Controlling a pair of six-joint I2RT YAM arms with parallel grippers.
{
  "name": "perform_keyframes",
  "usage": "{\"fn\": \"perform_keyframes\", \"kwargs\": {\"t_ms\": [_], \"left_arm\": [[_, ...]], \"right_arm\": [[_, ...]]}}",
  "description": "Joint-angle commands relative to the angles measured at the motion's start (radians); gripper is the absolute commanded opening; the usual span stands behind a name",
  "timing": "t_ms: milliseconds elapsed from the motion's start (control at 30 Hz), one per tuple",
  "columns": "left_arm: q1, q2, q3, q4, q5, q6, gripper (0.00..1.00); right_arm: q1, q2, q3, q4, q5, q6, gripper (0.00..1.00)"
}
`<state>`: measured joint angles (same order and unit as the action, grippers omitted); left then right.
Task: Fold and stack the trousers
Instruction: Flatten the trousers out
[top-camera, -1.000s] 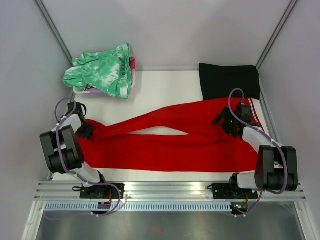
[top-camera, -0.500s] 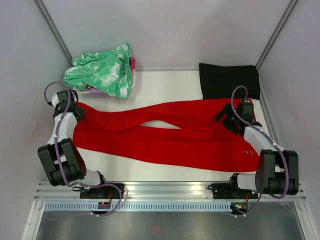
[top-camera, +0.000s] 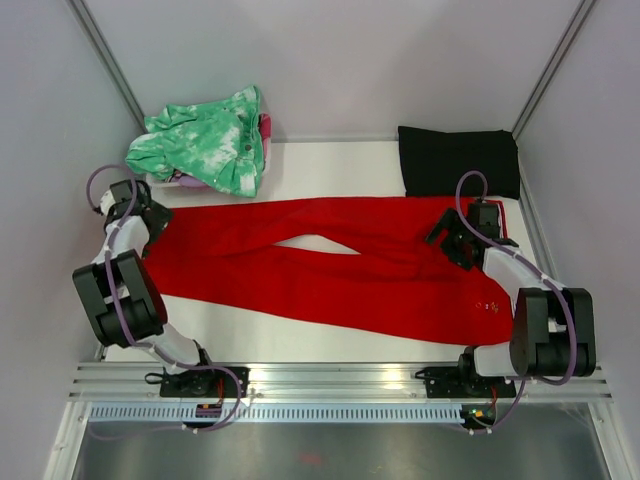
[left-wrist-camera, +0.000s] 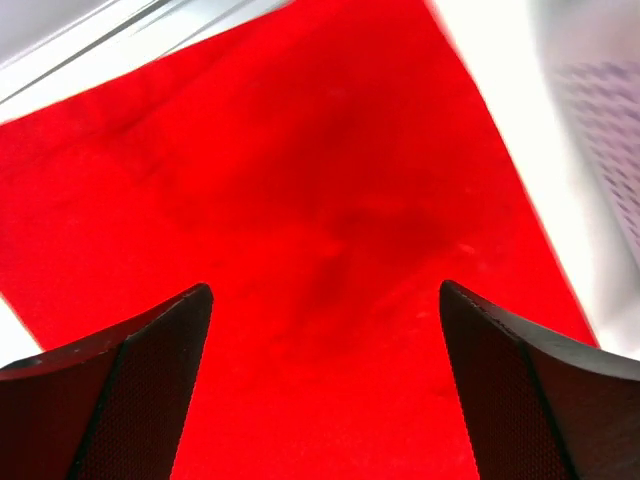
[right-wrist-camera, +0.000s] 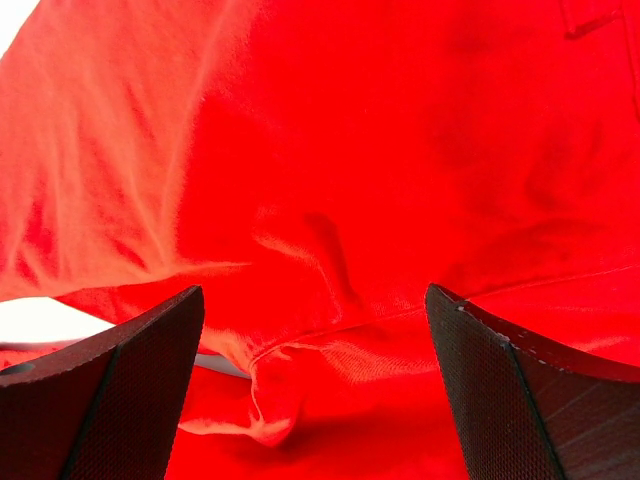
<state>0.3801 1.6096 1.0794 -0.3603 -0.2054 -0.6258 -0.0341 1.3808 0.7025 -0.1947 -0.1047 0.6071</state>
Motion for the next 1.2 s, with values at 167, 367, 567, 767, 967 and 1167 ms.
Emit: {"fn": "perform_keyframes", "kwargs": {"t_ms": [167,367,567,767,967,1167], "left_arm": [[0.255,-0.135,-0.229,0.018,0.285,-0.209,1.00],[0.321,-0.146,-0.346,-0.040,0.165,-0.299,0.94],[0.373,-0.036,-0.374,-0.017,0.163,-0.316,0.64],[0.384,0.003,-0.371,0.006,0.147,-0.275,0.06],[0.393,-0.110,-0.360,-0.147,0.054,-0.284,0.02],[0.393,-0.425,-0.371,-0.475,-0.270,-0.411,0.02]], "right_arm": [[0.028,0.076,0.069,-0.011,-0.006,-0.019,0.98],[0.092,0.200,0.156,-0.040,-0.006,-0.038,0.98],[0.154,0.248,0.219,-0.032,-0.003,-0.020,0.98],[0.157,0.202,0.200,-0.029,0.037,-0.015,0.98],[0.157,0.185,0.203,-0.003,0.062,0.005,0.98],[0.155,0.198,0.196,0.084,0.099,0.062,0.98]]}}
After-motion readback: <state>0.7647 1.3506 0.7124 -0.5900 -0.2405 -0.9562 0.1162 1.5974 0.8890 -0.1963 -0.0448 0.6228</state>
